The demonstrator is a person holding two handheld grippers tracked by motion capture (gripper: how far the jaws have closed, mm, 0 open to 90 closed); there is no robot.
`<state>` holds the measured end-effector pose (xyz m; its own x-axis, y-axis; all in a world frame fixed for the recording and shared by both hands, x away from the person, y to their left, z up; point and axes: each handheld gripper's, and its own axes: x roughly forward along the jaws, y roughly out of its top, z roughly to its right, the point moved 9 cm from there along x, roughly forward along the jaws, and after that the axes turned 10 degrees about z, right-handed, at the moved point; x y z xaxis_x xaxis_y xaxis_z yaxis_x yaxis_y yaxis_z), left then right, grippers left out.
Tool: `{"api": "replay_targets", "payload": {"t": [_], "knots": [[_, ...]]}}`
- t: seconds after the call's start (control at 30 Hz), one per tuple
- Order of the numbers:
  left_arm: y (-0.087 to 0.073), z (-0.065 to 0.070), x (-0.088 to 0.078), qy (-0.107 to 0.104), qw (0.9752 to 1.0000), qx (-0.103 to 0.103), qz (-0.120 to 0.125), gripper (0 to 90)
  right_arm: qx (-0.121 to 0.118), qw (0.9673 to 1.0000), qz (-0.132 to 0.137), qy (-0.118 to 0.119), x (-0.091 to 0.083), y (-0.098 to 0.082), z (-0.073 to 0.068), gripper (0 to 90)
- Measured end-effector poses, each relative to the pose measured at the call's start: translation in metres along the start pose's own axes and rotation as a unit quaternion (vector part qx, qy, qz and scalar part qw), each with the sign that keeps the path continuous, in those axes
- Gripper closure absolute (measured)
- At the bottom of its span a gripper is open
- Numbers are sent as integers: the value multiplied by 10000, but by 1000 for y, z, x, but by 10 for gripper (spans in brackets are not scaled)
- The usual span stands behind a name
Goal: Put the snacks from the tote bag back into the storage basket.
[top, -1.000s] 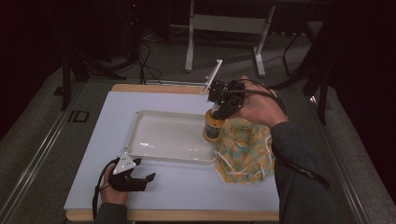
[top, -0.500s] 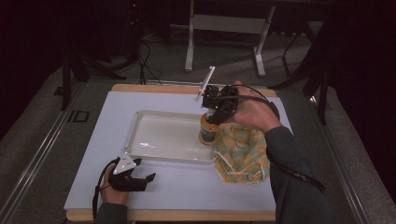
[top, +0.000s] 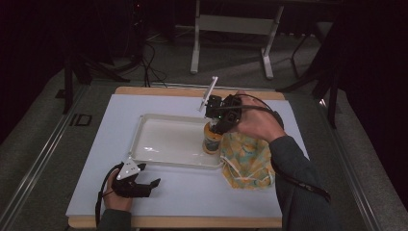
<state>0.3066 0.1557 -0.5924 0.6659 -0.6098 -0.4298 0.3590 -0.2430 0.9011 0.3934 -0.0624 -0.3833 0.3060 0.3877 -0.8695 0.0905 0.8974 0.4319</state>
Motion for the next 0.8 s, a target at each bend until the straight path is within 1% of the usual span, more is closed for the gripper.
{"api": "replay_targets", "payload": {"t": [0.07,0.17,0.43,0.57,0.7,0.8], "knots": [[0,0,0,-2,10000,-3,-2,188,9,10000,-18,20,2,-1,-1,588],[0,0,0,-3,10000,-1,-7,188,-47,10000,-36,14,5,-1,-2,588],[0,0,1,9,10000,5,-9,187,3,10000,-57,1,10,-3,-5,588],[0,0,1,2,10000,13,-21,187,26,10000,-57,67,15,-4,-8,588],[0,0,1,-4,10000,11,-22,187,40,9999,-82,77,20,-7,-11,588],[0,0,1,-4,10000,13,-21,188,15,9999,-106,106,23,-8,-12,588]]}}
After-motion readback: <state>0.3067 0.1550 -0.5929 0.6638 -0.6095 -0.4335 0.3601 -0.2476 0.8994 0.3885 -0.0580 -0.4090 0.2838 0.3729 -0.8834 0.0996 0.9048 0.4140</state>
